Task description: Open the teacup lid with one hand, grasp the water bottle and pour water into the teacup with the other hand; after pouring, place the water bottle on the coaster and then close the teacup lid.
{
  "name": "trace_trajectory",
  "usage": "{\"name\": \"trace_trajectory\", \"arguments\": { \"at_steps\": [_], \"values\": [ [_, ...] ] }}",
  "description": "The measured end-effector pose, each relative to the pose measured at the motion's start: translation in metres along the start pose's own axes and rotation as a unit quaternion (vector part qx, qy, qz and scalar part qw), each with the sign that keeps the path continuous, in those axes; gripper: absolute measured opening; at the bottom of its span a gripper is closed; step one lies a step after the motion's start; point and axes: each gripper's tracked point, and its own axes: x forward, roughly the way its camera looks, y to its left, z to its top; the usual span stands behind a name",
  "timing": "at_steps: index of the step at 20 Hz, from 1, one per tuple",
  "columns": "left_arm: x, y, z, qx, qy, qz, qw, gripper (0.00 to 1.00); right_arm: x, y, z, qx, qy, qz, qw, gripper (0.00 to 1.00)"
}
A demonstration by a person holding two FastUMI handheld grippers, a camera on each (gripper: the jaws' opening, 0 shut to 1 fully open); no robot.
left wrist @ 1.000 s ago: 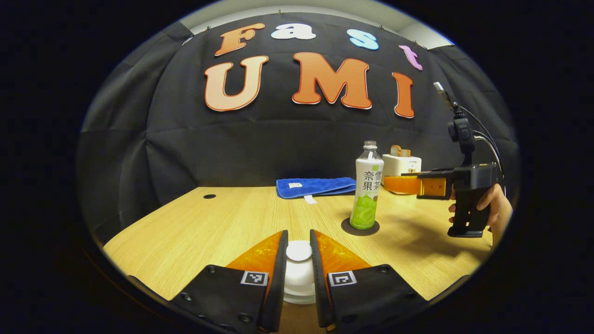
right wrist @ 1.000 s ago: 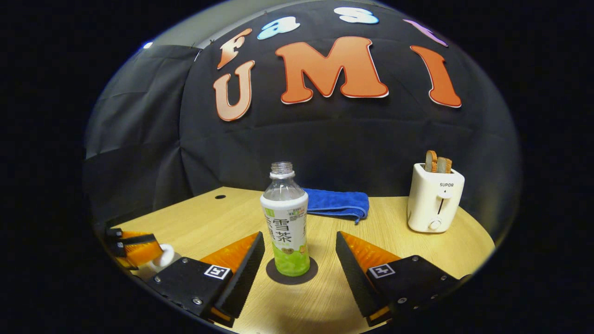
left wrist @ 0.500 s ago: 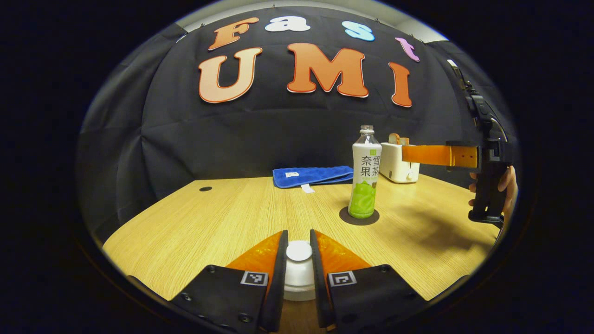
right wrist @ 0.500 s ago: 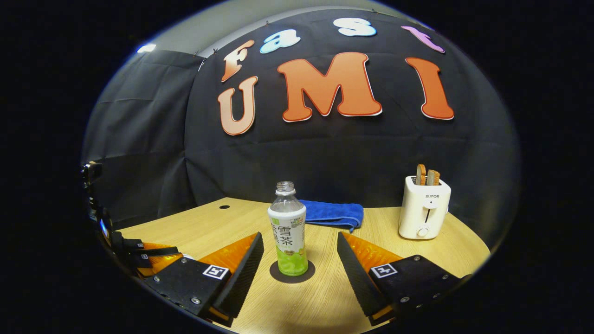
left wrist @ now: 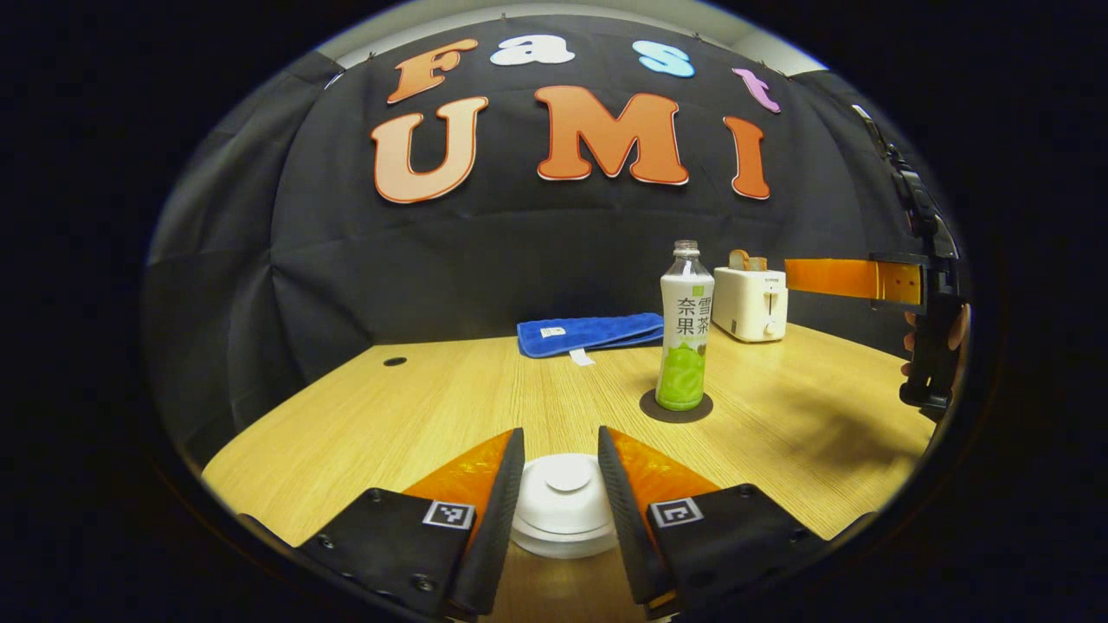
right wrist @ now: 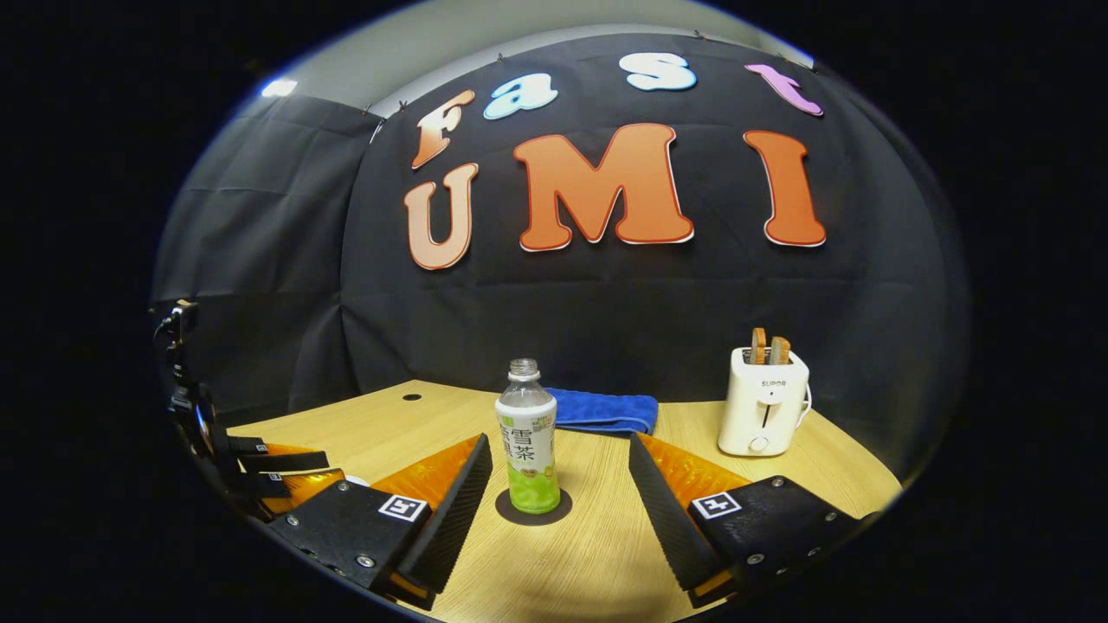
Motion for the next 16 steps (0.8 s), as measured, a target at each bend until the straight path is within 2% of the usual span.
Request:
{"name": "trace_trajectory", "arguments": {
  "at_steps": [1,2,4,5,7,8,10,11,12,13,14,16],
  "values": [
    [-0.002,0.003,0.009,-0.001,-0.011,0.003,1.0,0.59,-0.004,0.001,0.006,-0.001,-0.007,0.001,1.0,0.95],
    [-0.004,0.007,0.017,-0.005,-0.023,0.008,1.0,0.53,-0.008,-0.001,0.011,-0.002,-0.013,-0.003,1.0,0.95],
    [-0.007,0.009,0.034,-0.022,-0.041,0.007,0.999,0.67,-0.015,-0.001,0.023,-0.006,-0.027,-0.008,1.0,0.95],
    [-0.009,0.007,0.044,-0.035,-0.049,0.001,0.998,0.63,-0.019,-0.001,0.029,-0.008,-0.035,-0.009,0.999,0.95],
    [-0.014,0.006,0.064,-0.048,-0.068,-0.008,0.996,0.68,-0.026,-0.001,0.04,-0.015,-0.046,-0.013,0.999,0.95],
    [-0.015,0.01,0.075,-0.049,-0.079,-0.005,0.996,0.7,-0.03,0.0,0.045,-0.019,-0.05,-0.016,0.998,1.0],
    [-0.017,0.015,0.095,-0.052,-0.096,0.0,0.994,0.73,-0.038,0.002,0.053,-0.028,-0.058,-0.017,0.998,1.0],
    [-0.019,0.015,0.104,-0.053,-0.103,0.001,0.993,0.78,-0.041,0.003,0.058,-0.031,-0.063,-0.019,0.997,1.0],
    [-0.021,0.015,0.111,-0.051,-0.108,0.004,0.993,0.77,-0.044,0.003,0.062,-0.034,-0.068,-0.022,0.997,0.95],
    [-0.023,0.016,0.117,-0.049,-0.112,0.007,0.992,0.86,-0.047,0.003,0.065,-0.038,-0.071,-0.025,0.996,0.95],
    [-0.024,0.016,0.124,-0.049,-0.119,0.009,0.992,0.9,-0.05,0.005,0.067,-0.042,-0.074,-0.028,0.996,1.0],
    [-0.029,0.014,0.135,-0.056,-0.131,0.012,0.99,0.98,-0.055,0.006,0.069,-0.048,-0.078,-0.032,0.995,0.95]
  ]
}}
